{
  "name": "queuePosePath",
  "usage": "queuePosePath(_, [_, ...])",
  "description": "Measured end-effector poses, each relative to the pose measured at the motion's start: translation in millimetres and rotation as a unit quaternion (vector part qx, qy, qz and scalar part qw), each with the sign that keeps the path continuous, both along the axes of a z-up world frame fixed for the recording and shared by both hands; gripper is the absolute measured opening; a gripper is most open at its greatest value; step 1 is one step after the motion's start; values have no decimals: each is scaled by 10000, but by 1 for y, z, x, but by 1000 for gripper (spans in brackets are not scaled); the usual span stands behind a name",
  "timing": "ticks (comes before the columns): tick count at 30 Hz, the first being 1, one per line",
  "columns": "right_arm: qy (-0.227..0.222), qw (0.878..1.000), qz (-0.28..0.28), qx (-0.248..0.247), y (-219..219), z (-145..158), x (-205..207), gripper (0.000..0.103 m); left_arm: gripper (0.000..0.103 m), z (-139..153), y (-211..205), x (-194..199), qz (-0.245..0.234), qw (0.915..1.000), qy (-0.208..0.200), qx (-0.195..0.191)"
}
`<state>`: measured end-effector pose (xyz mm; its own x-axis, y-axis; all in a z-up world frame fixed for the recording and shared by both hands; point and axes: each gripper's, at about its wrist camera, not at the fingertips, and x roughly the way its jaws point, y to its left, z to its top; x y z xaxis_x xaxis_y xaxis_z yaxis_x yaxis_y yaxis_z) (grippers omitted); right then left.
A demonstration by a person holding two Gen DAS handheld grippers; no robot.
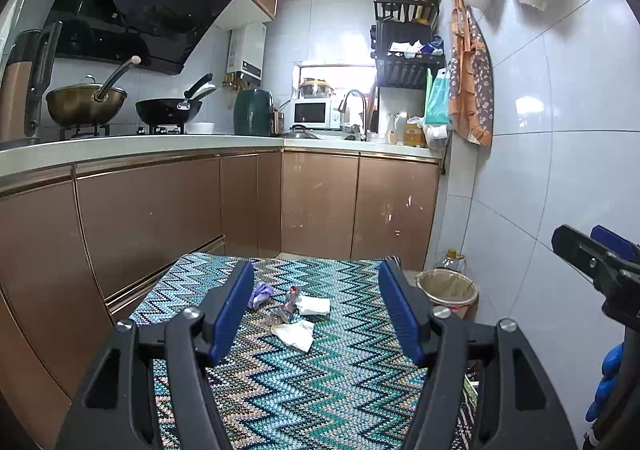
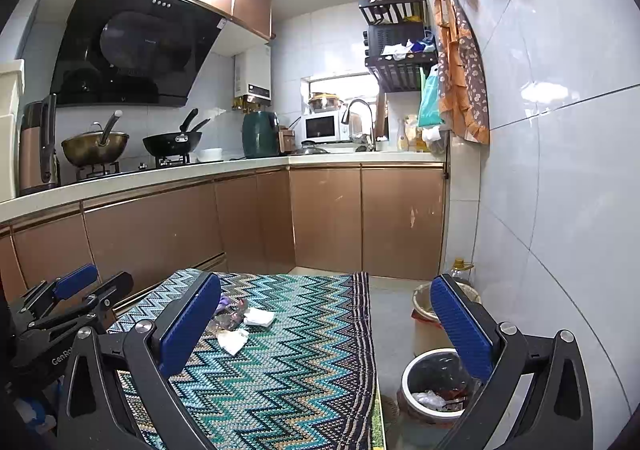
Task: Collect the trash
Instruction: 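Move both tools back over the remaining trash on the rug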
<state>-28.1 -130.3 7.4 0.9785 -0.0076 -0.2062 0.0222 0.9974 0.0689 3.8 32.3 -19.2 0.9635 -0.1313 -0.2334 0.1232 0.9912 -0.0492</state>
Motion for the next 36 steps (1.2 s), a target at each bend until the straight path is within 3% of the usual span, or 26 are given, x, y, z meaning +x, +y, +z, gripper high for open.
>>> queuePosePath(15, [360, 9993, 91, 21, -8, -20, 32, 103, 63, -25, 1, 42, -20, 9991, 401, 101])
queuePosePath(27, [947, 9947, 388, -94, -7, -48, 87, 101, 63, -76, 75, 116, 278, 9924, 1193, 72])
queuePosePath(31, [1153, 9916, 573, -146, 0, -59, 107, 95, 63, -92, 93, 133, 272, 9891, 1449, 50])
queuePosePath(36, [1495, 9838, 975, -160, 12, -75, 139, 81, 63, -108, 98, 159, -147, 9834, 1802, -146])
